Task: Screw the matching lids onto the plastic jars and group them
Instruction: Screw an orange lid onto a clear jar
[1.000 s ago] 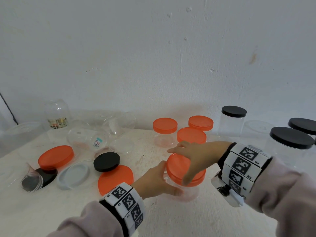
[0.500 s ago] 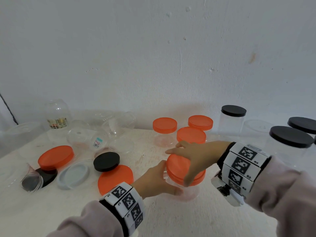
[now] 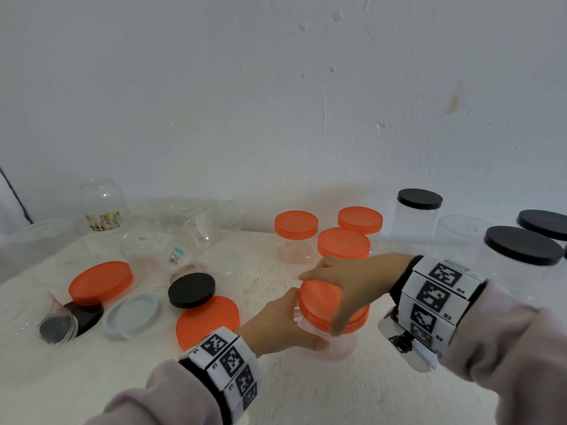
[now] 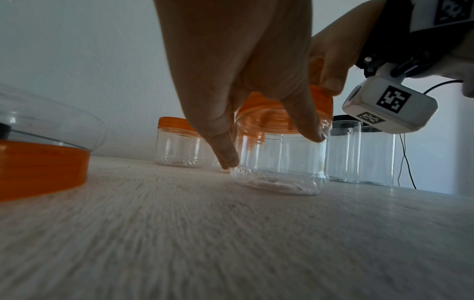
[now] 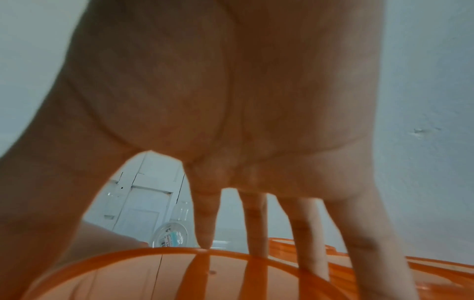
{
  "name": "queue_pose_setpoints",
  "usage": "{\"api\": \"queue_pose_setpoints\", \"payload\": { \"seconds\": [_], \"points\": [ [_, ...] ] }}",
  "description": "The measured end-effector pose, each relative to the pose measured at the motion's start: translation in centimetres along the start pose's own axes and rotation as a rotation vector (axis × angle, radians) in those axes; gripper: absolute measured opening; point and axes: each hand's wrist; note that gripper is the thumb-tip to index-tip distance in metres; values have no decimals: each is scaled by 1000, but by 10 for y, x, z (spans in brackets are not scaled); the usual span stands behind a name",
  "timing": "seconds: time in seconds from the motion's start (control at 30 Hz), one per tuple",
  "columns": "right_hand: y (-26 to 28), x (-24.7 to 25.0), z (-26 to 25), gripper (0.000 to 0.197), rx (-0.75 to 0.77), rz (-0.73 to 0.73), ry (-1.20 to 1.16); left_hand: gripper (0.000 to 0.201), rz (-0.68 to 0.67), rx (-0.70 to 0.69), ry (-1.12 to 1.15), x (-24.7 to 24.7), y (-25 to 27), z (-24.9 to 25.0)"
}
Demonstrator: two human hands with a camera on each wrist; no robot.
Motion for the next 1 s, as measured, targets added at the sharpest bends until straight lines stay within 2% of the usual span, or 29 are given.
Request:
{"api": "queue_pose_setpoints", "payload": {
  "seconds": [0.3,0.5,0.7,0.8,1.0],
  "points": [
    [-2,-4,1,111,-118,33,-4,93,3,-5,11,-1,0,0],
    [-1,1,4,108,-8,-6,-10,95,3,-5,-4,-1,-1,-1],
    [-6,-9,2,111,-91,97,-11,94,7,-7,4,-1,0,0],
    [-5,-8,0,114,-96,92,-15,95,10,-6,1,-1,0,0],
    [-1,2,-1,98,23,41,-25,96,16,-2,-24,-1,-1,0]
  ]
}}
Point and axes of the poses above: each hand's wrist, its own y-axis away from the middle knuckle, its own x-axis out of the back of the hand, z = x × y, and after that the axes turned 5 degrees about x, right-handed
